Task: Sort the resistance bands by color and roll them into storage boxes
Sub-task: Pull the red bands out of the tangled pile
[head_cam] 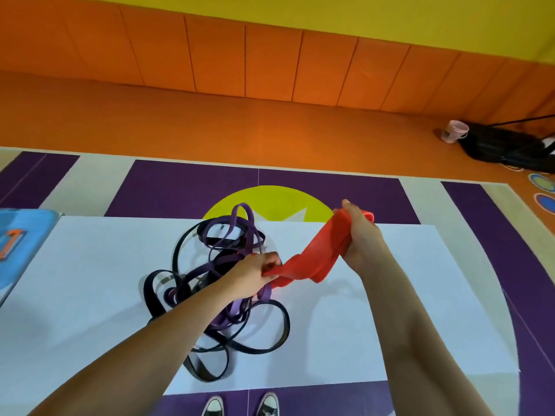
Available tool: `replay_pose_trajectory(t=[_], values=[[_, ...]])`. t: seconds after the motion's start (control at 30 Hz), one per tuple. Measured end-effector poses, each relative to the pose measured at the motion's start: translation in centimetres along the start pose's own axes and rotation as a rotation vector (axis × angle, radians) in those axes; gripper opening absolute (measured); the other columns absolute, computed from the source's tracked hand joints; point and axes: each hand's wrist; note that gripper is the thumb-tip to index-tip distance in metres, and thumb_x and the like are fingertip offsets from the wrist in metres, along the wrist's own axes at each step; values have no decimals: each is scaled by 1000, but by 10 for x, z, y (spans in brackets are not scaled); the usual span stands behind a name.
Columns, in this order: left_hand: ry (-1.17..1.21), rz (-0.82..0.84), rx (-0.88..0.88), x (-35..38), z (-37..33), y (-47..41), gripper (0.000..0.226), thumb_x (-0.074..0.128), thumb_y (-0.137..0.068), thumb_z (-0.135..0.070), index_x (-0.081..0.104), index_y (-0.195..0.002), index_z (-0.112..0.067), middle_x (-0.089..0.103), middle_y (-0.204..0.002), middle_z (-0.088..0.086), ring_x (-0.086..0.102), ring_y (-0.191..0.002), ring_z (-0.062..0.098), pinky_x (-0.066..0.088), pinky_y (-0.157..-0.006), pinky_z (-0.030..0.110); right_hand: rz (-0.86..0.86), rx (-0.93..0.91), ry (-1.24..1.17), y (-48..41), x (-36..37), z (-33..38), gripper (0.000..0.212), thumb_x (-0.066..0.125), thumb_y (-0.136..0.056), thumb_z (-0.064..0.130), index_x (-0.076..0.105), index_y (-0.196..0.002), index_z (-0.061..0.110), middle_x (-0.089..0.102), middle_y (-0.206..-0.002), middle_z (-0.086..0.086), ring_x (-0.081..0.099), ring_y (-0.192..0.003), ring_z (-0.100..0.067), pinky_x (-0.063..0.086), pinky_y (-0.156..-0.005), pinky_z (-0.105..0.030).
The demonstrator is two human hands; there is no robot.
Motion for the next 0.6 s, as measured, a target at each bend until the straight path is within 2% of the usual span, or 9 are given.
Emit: replay_pose_trajectory(t=[0.07,0.1,0.2,0.27,0.33,0.4,0.5,0.53,0.6], values=[[48,-47,4,-12,-17,0,25,61,-95,-18,52,-79,-34,56,-67,-12,52,-62,9,48,-69,40,22,53,28,-14,-5,-12,49,75,-90,33,60,-129,9,70,-106,-9,68,-88,-22,57,-64,-33],[77,-75,11,-20,-26,-2,19,60,-93,-21,55,-81,-34,59,-70,-12,57,-66,11,50,-72,40,35,63,31,-20,-7,-19,50,74,-90,32,59,-132,8,70,-108,-9,68,-91,-24,58,-70,-35],[167,-173,5,-45,-51,-6,17,59,-84,-19,59,-82,-36,67,-80,-13,66,-79,10,51,-76,34,104,111,-16,-31,-10,-37,37,68,-94,36,64,-118,7,67,-97,-8,65,-89,-24,53,-89,-44],[212,-250,-23,-62,-67,-8,21,66,-88,-11,61,-80,-29,67,-75,-11,62,-68,3,47,-68,27,185,164,-93,-31,-9,-42,33,60,-98,44,65,-101,12,67,-91,-7,64,-85,-24,53,-86,-43],[238,-353,-79,-77,-83,-8,20,67,-91,-9,62,-78,-24,67,-70,-6,55,-60,3,40,-62,24,218,214,-129,-30,-12,-47,36,57,-97,49,67,-103,16,72,-95,-7,67,-93,-23,54,-83,-40],[317,-473,-131,-88,-93,-8,17,64,-90,-10,62,-76,-20,62,-67,-3,52,-61,12,36,-61,28,207,225,-115,-30,-16,-52,47,56,-96,53,68,-118,14,72,-110,-9,67,-106,-26,53,-89,-42],[426,-548,-145,-99,-105,-8,14,63,-91,-15,62,-77,-19,58,-69,-4,49,-65,14,35,-63,30,179,231,-58,-29,-14,-58,64,51,-96,61,64,-123,5,69,-111,-13,70,-101,-26,54,-84,-41],[439,-542,-148,-101,-108,-8,13,63,-92,-15,62,-79,-19,59,-71,-3,51,-67,14,38,-64,31,169,218,-49,-28,-12,-60,63,51,-96,60,65,-122,4,70,-108,-14,71,-98,-26,55,-83,-40],[440,-528,-186,-100,-108,-11,9,61,-92,-17,62,-82,-19,60,-73,0,58,-69,22,50,-67,37,196,164,-66,-28,-7,-63,54,54,-97,53,67,-118,6,73,-109,-17,71,-103,-27,53,-97,-43]])
Point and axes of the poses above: each hand's wrist, its own y-axis away from the middle knuckle, its own x-axis out of the palm, z = x × y
